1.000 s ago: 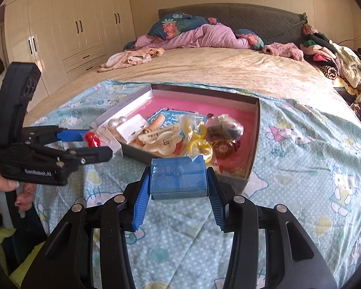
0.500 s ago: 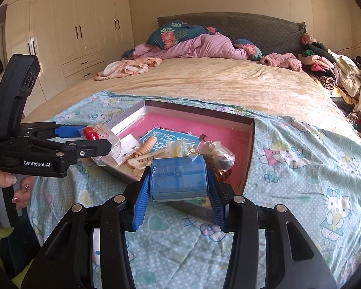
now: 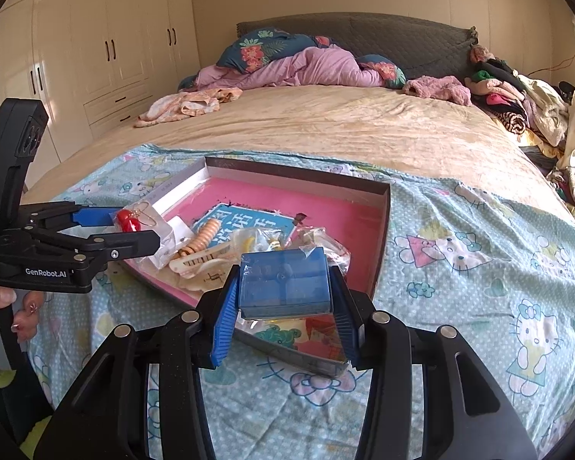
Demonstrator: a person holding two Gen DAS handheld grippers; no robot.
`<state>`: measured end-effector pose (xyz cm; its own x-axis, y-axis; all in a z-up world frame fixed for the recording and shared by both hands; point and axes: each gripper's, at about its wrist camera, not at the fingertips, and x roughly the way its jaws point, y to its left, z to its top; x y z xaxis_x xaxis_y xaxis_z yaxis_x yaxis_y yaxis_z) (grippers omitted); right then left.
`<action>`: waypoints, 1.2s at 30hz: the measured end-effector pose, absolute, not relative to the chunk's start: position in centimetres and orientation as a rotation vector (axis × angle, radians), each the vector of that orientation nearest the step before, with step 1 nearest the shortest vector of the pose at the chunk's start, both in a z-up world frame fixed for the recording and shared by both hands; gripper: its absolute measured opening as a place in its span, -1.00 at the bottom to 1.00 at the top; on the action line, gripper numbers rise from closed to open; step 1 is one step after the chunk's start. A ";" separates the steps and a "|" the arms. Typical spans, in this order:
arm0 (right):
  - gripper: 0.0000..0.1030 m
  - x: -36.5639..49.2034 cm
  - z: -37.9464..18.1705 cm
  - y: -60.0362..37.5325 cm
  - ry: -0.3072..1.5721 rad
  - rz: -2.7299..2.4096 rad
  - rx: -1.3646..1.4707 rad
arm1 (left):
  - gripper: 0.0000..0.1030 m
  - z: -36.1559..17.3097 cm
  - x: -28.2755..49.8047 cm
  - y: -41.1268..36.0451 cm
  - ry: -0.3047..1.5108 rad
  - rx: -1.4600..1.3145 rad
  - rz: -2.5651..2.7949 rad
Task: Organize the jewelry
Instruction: 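Lower the earring bag and blue case into the box and open both tools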
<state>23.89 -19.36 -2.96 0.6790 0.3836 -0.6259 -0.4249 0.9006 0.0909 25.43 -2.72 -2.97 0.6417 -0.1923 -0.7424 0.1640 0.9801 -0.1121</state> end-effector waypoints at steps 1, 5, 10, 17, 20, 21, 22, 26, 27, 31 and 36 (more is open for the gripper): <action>-0.16 24.0 -3.2 -19.3 0.694 0.452 -0.064 | 0.40 -3.1 25.6 -2.7 0.853 -0.036 -0.202; -0.16 24.5 -4.0 -19.2 0.717 0.448 -0.061 | 0.40 -3.6 26.0 -2.6 0.863 -0.040 -0.199; -0.16 24.8 -5.2 -18.8 0.745 0.453 -0.062 | 0.40 -4.5 26.5 -2.4 0.881 -0.049 -0.195; -0.16 25.4 -5.8 -18.8 0.763 0.446 -0.061 | 0.40 -5.1 27.0 -2.2 0.893 -0.059 -0.192; -0.16 25.6 -6.1 -18.7 0.771 0.446 -0.063 | 0.40 -5.3 27.1 -2.2 0.897 -0.064 -0.193; -0.15 25.6 -6.2 -18.7 0.773 0.446 -0.061 | 0.40 -5.3 27.2 -2.2 0.898 -0.064 -0.194; -0.15 25.6 -6.2 -18.7 0.775 0.446 -0.059 | 0.40 -5.4 27.2 -2.2 0.901 -0.064 -0.196; -0.10 25.9 -6.4 -18.8 0.789 0.444 -0.042 | 0.40 -5.5 27.4 -2.2 0.904 -0.063 -0.196; 0.03 25.9 -6.4 -18.9 0.791 0.442 -0.039 | 0.40 -5.5 27.4 -2.2 0.905 -0.065 -0.196; 0.25 25.6 -6.2 -19.1 0.779 0.434 -0.034 | 0.40 -5.6 27.4 -2.2 0.906 -0.068 -0.196; 0.41 25.1 -5.8 -19.4 0.771 0.426 -0.017 | 0.42 -5.6 27.6 -2.2 0.910 -0.066 -0.194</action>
